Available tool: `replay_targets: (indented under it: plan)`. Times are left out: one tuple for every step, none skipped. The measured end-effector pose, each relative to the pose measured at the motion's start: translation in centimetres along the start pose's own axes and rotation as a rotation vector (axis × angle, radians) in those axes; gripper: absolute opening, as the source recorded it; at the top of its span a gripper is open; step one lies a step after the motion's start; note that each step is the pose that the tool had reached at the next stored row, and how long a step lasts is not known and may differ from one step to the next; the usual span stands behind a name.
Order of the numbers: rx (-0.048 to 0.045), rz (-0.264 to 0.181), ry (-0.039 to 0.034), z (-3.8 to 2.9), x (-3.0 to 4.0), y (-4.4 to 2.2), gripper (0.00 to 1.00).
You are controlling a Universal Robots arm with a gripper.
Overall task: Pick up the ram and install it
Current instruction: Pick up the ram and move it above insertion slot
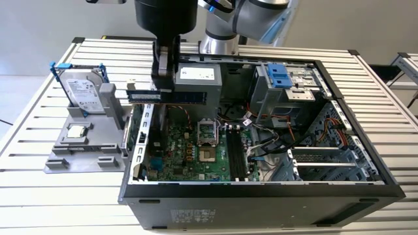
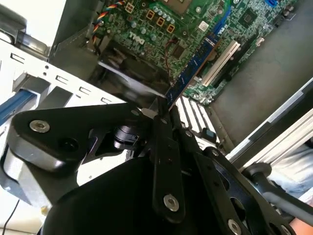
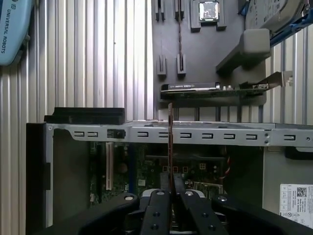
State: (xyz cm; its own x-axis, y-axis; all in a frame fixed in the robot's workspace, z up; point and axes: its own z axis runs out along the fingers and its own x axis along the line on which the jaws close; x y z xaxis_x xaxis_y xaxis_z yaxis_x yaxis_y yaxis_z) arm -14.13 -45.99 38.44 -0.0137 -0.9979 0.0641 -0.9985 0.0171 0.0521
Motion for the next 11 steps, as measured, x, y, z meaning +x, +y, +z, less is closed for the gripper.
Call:
replay_targets:
  plan:
    - [-0.0001,0.002,-0.0001,0.0,0.0,-0.21,0.0]
    - [-0.0004,0.005,-0.0002,0.0,-0.01,-0.39,0.0]
    - [-0.0006,0.008,-0.0003,0.0,-0.01,-0.55,0.0]
    - [-0.0008,0.012,-0.0006,0.0,-0.02,-0.71,0.0]
    - [-0.0011,0.016,-0.0008,0.0,-0.02,-0.87,0.0]
    - [-0.0012,0.019,-0.001,0.0,-0.03,-1.03,0.0]
    - [-0.0015,0.022,-0.0011,0.0,-0.04,-1.2,0.0]
    - [-0.0017,0.025,-0.0012,0.0,-0.05,-1.37,0.0]
    - [-0.0018,0.027,-0.0012,0.0,-0.06,-1.55,0.0]
    - [-0.0019,0.028,-0.0014,0.01,-0.07,-1.71,0.0]
    - [-0.0019,0.03,-0.0015,0.02,-0.09,-1.89,0.0]
